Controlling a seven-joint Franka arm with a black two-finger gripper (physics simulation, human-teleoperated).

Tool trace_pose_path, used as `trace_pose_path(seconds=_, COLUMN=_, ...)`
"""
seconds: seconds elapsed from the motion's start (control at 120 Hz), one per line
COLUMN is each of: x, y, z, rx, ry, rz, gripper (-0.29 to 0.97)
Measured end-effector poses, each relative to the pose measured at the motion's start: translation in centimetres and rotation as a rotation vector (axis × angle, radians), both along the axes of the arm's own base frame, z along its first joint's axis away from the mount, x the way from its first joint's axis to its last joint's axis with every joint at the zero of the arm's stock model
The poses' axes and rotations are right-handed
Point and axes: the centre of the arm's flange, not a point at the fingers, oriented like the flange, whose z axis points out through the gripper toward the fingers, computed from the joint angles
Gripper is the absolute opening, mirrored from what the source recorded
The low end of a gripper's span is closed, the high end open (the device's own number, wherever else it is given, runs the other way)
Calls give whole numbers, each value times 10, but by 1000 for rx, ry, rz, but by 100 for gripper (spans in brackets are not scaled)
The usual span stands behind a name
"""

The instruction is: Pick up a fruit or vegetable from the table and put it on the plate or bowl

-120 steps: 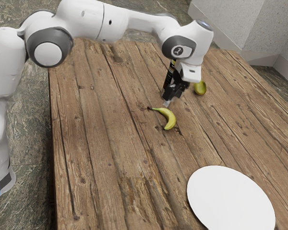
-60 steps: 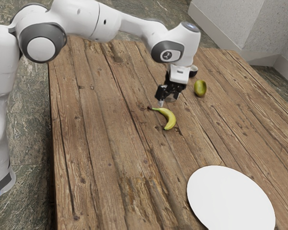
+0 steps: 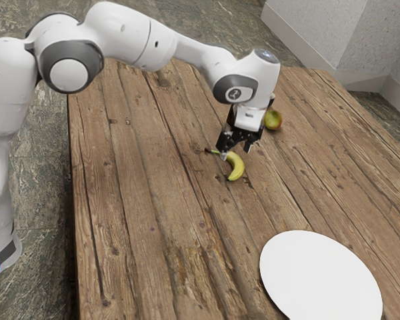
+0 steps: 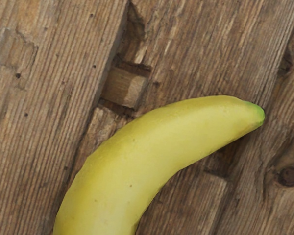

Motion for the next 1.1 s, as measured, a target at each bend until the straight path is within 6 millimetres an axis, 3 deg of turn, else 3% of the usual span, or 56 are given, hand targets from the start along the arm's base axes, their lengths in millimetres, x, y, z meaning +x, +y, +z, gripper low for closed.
trace_pose_path(seconds=0.458, x=23, y=2, z=-37, rx=-8, ry=32, rz=-28, gripper=68)
trace_pose_path(seconds=0.808, x=24, y=2, z=-44, rx=-9, ry=44, rz=-36, gripper=68)
trace_pose_path(seconds=1.008, x=24, y=2, z=-44, rx=-8, ry=44, rz=-34, gripper=30)
trace_pose_path(seconds=1.1, x=24, y=3, z=-43, rx=-7, ry=43, rz=-32, gripper=22)
